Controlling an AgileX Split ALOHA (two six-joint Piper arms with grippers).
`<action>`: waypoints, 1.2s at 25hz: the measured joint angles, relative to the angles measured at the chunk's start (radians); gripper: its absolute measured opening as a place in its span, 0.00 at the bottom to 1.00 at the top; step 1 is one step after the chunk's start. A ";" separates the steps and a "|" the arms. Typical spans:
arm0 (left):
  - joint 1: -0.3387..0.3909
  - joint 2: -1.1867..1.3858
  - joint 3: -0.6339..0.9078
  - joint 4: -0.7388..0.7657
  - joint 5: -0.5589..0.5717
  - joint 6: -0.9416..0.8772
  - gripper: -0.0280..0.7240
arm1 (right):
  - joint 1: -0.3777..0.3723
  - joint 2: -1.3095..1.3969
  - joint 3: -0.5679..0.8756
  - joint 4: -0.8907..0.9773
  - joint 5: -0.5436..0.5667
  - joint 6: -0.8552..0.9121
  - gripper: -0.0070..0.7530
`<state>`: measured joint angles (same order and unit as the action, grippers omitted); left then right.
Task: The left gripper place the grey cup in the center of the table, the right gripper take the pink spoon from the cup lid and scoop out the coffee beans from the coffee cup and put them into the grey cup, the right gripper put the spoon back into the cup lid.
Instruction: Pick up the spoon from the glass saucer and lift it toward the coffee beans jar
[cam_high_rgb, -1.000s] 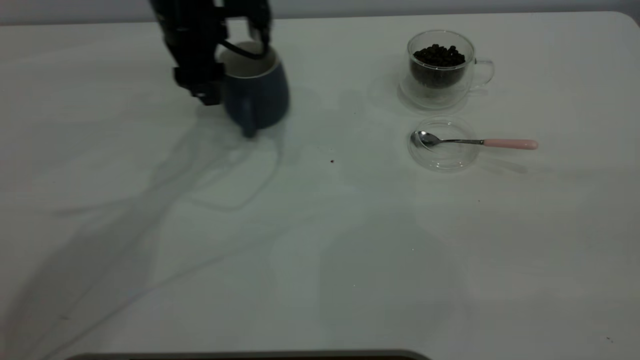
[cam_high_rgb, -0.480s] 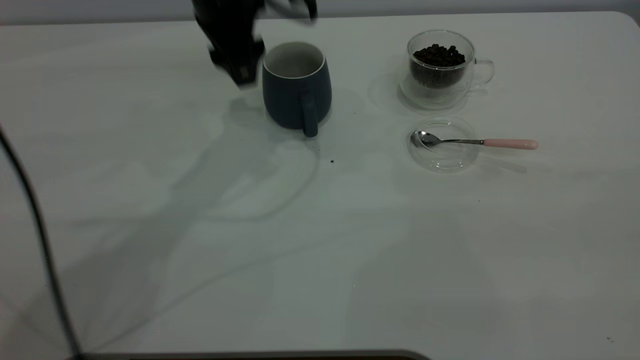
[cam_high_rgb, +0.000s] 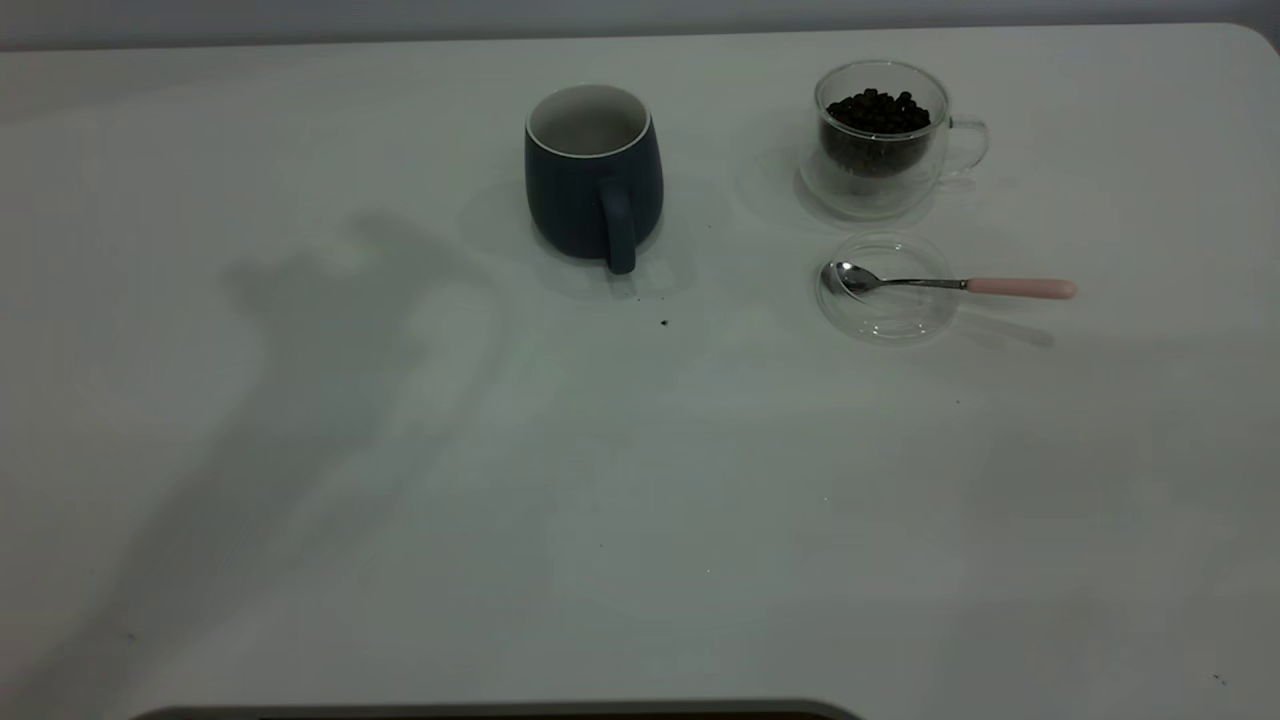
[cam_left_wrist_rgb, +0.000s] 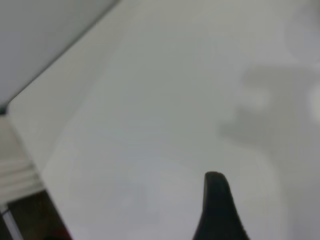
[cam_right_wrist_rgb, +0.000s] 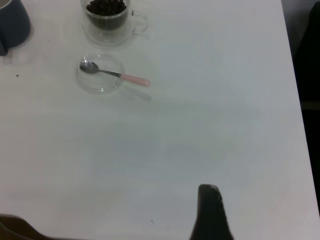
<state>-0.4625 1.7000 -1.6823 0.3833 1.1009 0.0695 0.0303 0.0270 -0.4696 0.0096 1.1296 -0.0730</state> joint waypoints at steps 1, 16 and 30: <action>0.000 -0.052 0.000 0.000 0.025 -0.007 0.79 | 0.000 0.000 0.000 0.000 0.000 0.000 0.76; 0.000 -0.681 0.340 -0.162 0.068 -0.091 0.79 | 0.000 0.000 0.000 0.000 -0.001 0.000 0.76; 0.099 -1.378 0.867 -0.272 0.069 -0.138 0.79 | 0.000 0.000 0.000 0.000 -0.001 0.000 0.76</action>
<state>-0.3639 0.3215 -0.8154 0.1114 1.1702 -0.0683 0.0303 0.0270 -0.4696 0.0096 1.1288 -0.0730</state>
